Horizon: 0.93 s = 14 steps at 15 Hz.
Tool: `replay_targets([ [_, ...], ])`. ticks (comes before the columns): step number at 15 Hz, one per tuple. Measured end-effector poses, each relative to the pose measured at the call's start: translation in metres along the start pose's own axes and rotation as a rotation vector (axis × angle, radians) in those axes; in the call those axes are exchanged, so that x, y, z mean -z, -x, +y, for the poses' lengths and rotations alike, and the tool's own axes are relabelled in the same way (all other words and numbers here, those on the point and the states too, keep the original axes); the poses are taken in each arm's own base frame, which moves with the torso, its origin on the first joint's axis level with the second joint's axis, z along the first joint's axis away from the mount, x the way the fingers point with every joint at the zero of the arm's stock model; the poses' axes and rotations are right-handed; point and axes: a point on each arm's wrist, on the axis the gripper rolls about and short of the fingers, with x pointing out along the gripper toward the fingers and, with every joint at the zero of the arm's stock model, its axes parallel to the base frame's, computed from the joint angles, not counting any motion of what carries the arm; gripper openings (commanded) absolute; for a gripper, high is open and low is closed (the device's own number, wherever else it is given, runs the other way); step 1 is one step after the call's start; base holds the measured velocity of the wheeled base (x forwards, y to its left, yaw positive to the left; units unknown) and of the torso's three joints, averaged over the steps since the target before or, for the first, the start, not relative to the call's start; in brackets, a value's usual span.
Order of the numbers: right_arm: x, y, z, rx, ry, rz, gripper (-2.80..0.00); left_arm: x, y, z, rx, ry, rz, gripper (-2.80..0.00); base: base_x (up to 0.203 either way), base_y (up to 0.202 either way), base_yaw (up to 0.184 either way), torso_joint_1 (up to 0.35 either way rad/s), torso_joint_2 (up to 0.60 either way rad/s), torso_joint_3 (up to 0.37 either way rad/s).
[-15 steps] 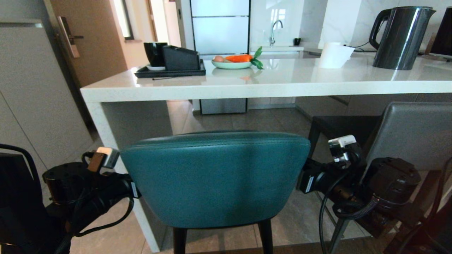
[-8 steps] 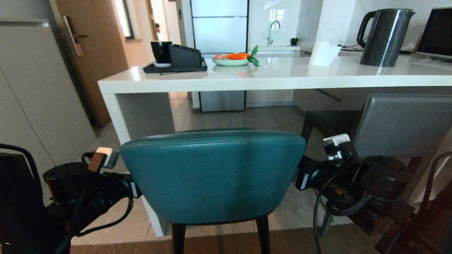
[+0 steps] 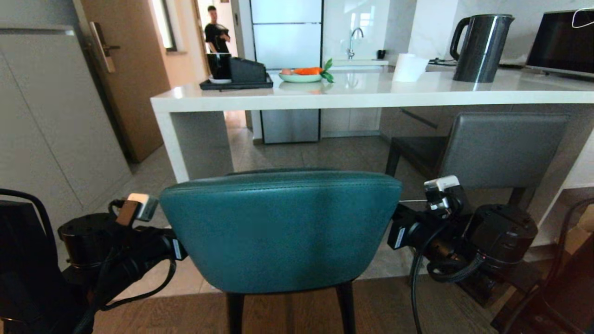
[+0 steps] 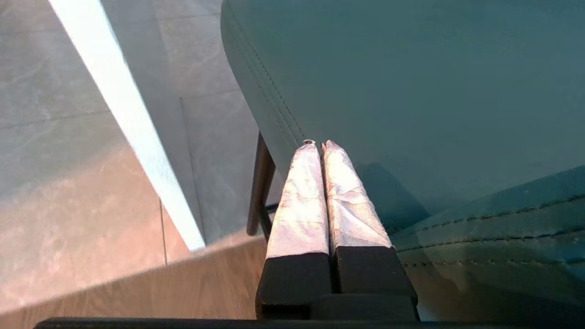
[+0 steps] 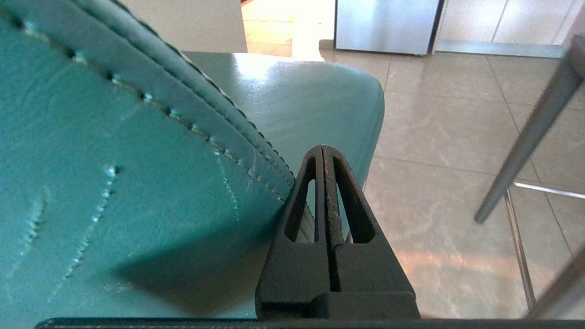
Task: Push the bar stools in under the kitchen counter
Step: Pull the blue chair out from under the dining table
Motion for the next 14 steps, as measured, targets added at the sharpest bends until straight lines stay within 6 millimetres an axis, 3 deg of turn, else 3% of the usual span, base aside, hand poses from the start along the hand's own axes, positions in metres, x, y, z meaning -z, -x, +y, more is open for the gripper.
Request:
replay_targets([
  [5, 0.0020, -0.0005, 0.0000, -0.001, 0.001, 0.009, -2.80, 0.0010, 0.0004, -0.0003, 0.002, 0.001, 0.006, -2.80, -0.168, 0.000, 0.000, -0.002, 0.00, 0.005],
  [14, -0.0007, -0.0070, 0.0003, 0.000, 0.001, -0.008, -2.80, -0.0029, -0.0015, 0.0001, -0.001, -0.004, -0.010, -2.80, 0.000, 0.000, 0.000, 0.000, 0.00, 0.000],
])
